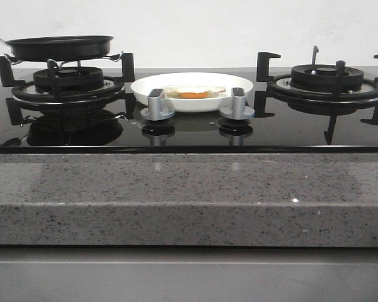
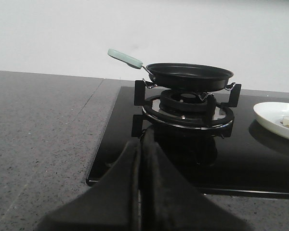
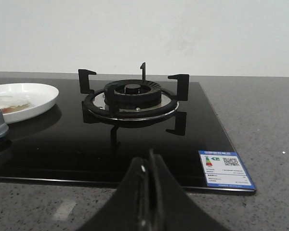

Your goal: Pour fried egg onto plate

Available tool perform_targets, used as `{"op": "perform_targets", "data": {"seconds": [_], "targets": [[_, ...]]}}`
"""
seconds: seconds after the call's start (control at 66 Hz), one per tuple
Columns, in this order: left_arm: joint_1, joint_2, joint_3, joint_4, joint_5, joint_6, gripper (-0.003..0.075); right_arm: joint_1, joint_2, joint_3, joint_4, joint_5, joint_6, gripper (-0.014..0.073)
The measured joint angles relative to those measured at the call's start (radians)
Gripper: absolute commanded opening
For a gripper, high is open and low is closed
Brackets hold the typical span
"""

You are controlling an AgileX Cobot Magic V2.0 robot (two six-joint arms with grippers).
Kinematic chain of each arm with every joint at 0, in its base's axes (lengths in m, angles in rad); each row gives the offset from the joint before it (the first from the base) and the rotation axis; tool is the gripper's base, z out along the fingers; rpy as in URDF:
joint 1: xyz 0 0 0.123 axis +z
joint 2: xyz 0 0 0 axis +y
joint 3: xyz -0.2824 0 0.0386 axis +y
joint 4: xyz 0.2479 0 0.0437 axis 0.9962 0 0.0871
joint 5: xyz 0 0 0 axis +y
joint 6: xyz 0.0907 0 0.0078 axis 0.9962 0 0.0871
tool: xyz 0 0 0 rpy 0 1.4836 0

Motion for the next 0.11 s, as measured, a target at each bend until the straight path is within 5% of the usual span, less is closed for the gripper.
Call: {"op": "perform_targets", "data": {"seconds": [0.106], "targets": [[0.000,0.000,0.000,0.000,0.000,0.000,-0.0020,0.000,0.000,0.000,0.000,0.000,0.000,-0.0069]]}}
